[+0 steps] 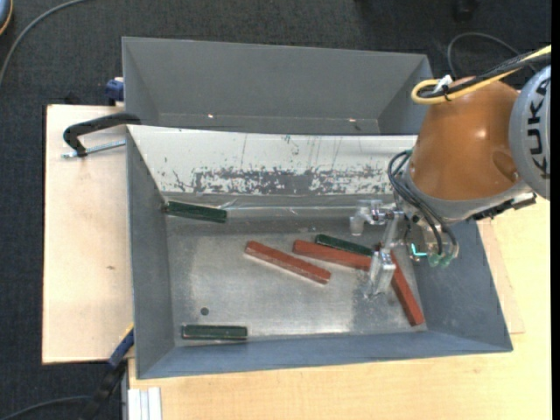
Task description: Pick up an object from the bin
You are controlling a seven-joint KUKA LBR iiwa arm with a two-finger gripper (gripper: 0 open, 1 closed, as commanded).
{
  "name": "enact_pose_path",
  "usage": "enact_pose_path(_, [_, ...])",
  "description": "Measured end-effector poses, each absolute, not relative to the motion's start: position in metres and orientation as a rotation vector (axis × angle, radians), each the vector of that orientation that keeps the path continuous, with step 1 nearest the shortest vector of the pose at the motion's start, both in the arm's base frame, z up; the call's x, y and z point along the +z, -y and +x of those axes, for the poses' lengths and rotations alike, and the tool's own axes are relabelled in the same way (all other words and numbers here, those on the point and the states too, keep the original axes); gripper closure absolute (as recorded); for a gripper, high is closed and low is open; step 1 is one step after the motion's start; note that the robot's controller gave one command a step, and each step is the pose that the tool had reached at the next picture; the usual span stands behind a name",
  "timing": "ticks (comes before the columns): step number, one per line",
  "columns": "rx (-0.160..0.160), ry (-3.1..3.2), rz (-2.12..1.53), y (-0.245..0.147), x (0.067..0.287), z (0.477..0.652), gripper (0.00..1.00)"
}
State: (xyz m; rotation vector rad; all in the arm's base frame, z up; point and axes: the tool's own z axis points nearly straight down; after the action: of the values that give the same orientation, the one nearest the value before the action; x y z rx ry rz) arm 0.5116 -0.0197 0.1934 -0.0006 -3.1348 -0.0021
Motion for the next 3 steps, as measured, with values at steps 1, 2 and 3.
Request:
enact_pose_path(1, [-0.005, 3.139, -0.05, -0.057, 0.067, 0.5474, 0.0])
enact_pose_path(2, [-0.003, 3.144, -0.049, -0.0579, 0.0686, 0.5489, 0.0])
enact_pose_path(3, [-0.003, 3.146, -0.049, -0.0582, 0.0701, 0.5504, 0.0])
